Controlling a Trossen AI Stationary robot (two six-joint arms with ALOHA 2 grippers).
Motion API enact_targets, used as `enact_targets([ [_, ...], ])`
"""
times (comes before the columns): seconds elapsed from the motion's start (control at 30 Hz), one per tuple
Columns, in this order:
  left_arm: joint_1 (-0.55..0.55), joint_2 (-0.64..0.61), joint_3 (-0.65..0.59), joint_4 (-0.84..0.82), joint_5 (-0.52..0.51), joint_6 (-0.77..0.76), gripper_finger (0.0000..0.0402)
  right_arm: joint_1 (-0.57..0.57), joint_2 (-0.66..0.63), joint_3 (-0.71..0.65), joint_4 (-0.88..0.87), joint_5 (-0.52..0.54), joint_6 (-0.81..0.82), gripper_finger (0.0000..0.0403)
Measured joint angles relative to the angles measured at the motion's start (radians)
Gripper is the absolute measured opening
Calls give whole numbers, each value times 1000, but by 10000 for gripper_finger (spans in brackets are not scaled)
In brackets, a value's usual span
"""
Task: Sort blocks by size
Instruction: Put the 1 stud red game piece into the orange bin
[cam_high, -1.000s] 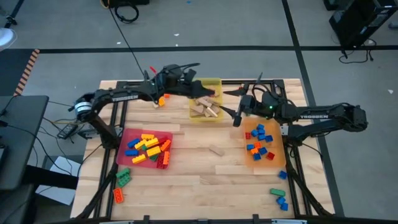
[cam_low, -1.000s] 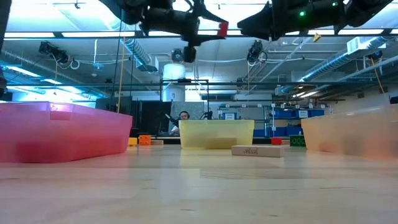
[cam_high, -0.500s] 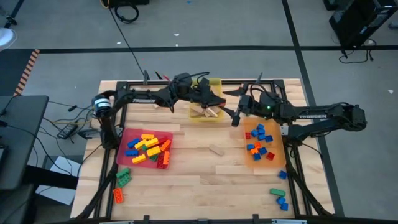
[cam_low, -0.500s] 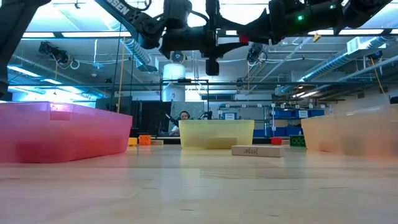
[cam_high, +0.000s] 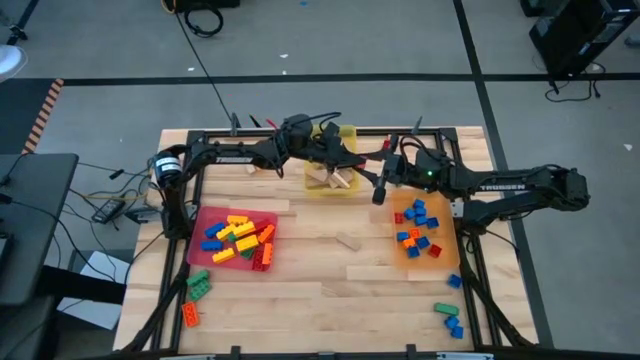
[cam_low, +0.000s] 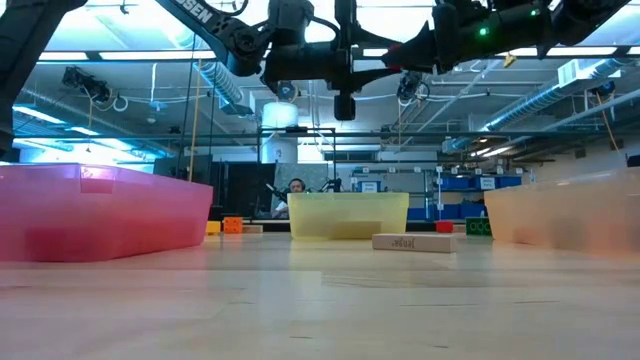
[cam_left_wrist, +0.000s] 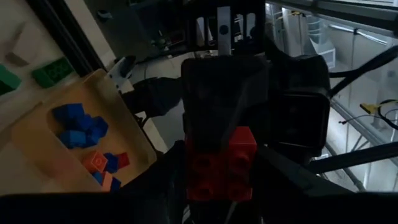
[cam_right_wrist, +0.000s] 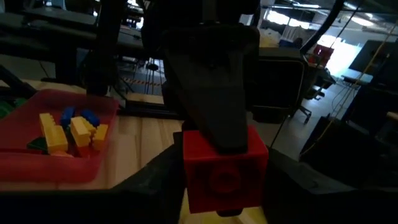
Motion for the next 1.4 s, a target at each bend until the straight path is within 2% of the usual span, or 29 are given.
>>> enact_targets([
  [0.07, 0, 0, 1, -21, -8, 21, 157, 0, 1, -2, -6, 0, -7, 156],
  [0.37, -2, -1, 1, -27, -112, 71, 161, -3, 1, -2, -12, 16, -8, 156],
  [0.57, -1, -1, 1, -27, -148, 209, 213, -1, 1, -2, -36, 8, 17, 160],
  [0.7, 2, -1, 1, -24, -204, 324, 248, -2, -5, -2, -41, 39, 14, 160],
  [0.9, 20, -1, 1, -17, -213, 428, 261, -7, -66, -2, -118, 108, 11, 160],
  [1.0, 32, 0, 0, -18, -213, 483, 256, -7, -122, 0, -234, 163, 66, 161],
  [1.1, 51, -2, 0, -17, -211, 537, 249, -7, -185, 1, -381, 211, 197, 161],
  [1.2, 74, -2, 0, -35, -209, 545, 240, -6, -241, 37, -615, 264, 354, 161],
  [1.3, 106, -3, 17, -144, -206, 556, 229, -2, -262, 103, -915, 291, 540, 161],
  [1.4, 141, -3, 63, -324, -206, 654, 217, -2, -254, 174, -1179, 293, 739, 161],
])
